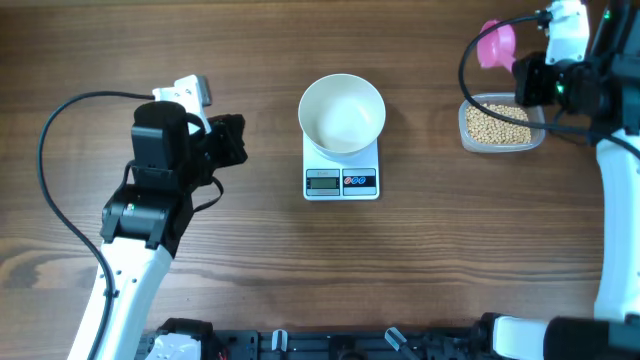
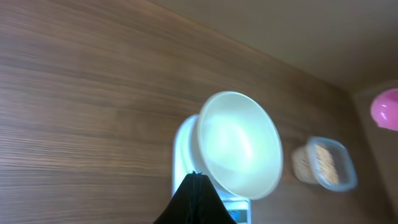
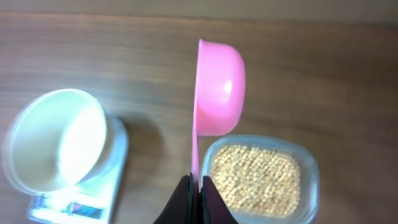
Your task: Scoop item into bowl and weigh 150g on scale
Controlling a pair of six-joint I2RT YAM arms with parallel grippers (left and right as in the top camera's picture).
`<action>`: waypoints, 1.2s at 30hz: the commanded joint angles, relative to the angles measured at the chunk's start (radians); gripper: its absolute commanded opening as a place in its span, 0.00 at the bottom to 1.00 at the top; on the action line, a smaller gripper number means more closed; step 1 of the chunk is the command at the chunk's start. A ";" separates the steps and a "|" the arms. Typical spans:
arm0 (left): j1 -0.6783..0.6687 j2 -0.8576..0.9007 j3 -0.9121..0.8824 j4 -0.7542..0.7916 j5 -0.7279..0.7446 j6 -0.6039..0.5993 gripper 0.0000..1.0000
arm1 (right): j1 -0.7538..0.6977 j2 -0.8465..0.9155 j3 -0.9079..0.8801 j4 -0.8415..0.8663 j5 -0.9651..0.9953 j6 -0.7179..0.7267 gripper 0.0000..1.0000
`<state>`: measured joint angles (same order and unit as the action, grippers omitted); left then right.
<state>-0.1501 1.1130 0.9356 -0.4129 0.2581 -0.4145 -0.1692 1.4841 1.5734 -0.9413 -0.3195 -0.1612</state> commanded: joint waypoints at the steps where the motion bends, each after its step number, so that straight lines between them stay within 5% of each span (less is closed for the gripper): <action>1: -0.047 0.018 0.000 -0.028 0.148 -0.103 0.04 | -0.002 -0.083 0.033 -0.087 -0.049 0.143 0.04; 7: -0.194 0.075 0.000 -0.072 0.165 -0.158 0.04 | -0.002 -0.127 0.033 -0.209 -0.038 0.198 0.04; 17: -0.485 0.349 0.000 0.021 -0.055 -0.136 0.04 | -0.002 -0.127 0.031 -0.219 -0.012 0.196 0.05; 21: -0.558 0.439 0.000 0.159 -0.190 0.024 0.04 | -0.002 -0.127 0.028 -0.220 -0.010 0.190 0.04; 27: -0.596 0.513 0.000 0.203 -0.276 0.170 0.04 | -0.002 -0.121 0.028 -0.220 0.010 0.188 0.04; 36: -0.596 0.600 0.000 0.236 -0.324 0.184 0.04 | -0.002 -0.106 0.028 -0.219 0.064 0.188 0.04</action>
<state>-0.7452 1.6817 0.9356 -0.1909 -0.0364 -0.2584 -0.1692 1.3678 1.5848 -1.1637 -0.2783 0.0257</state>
